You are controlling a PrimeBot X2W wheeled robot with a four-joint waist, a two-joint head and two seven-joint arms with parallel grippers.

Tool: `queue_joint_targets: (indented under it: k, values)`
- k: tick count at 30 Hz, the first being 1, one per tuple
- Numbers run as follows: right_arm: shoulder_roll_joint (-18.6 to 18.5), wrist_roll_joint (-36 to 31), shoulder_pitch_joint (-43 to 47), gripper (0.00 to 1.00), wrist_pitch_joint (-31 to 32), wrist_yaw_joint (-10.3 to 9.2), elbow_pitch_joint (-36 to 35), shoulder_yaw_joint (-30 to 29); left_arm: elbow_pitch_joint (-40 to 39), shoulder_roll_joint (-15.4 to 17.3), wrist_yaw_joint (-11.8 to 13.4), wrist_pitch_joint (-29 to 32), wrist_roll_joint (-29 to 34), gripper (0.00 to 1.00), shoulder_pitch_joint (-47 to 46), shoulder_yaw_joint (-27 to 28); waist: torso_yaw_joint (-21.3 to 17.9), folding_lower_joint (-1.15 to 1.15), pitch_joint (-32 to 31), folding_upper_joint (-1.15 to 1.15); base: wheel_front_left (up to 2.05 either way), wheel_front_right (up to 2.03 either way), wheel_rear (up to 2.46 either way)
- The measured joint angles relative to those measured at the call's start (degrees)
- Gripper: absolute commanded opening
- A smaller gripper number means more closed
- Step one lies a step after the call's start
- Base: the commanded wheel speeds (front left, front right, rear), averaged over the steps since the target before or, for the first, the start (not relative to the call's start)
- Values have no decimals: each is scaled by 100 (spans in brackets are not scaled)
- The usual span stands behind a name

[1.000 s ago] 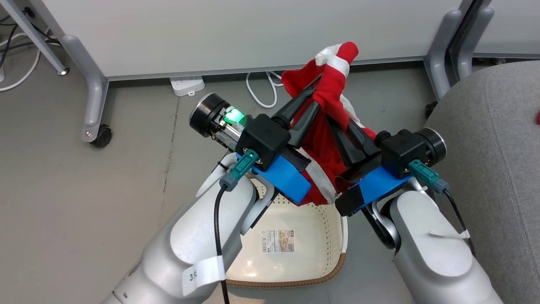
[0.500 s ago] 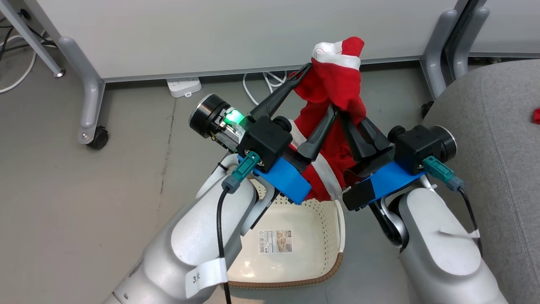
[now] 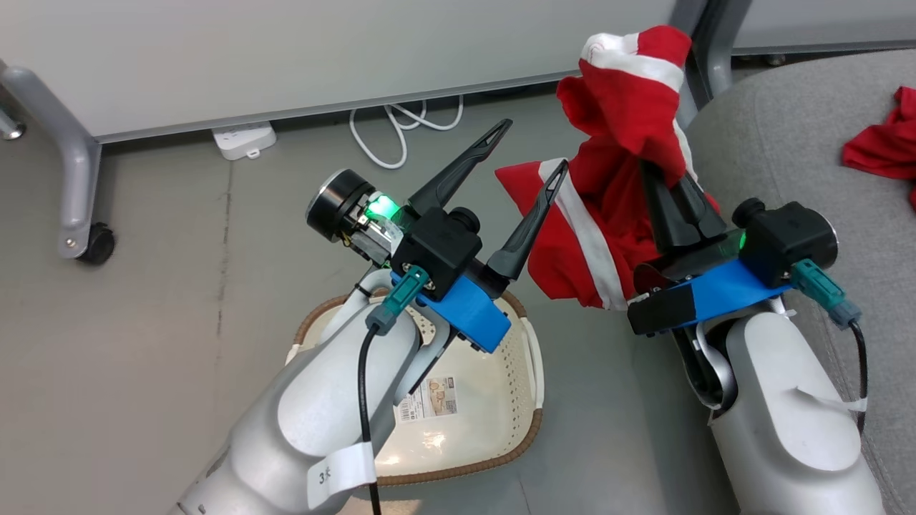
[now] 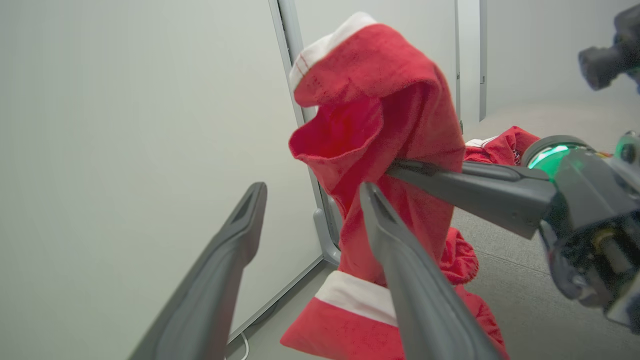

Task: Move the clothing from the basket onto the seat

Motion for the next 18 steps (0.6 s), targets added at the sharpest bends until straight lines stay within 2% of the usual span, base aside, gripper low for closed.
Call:
queue_joint_targets:
  k: [15, 16, 18]
  values:
    - [1, 0, 322, 0, 0, 0, -716, -924, -8, 285, -38, 16, 110, 100, 52, -147, -1028, 0, 408, 0, 0, 0, 0]
    - [-1, 31, 436, 0, 0, -1, -853, -1161, -19, 304, -71, 35, 114, 100, 55, -229, -1256, 0, 485, 0, 0, 0, 0]
    - [1, 82, 519, 0, 1, 0, -913, -1307, -30, 324, -80, 75, 136, 100, 57, -269, -1403, 0, 532, 0, 0, 0, 0]
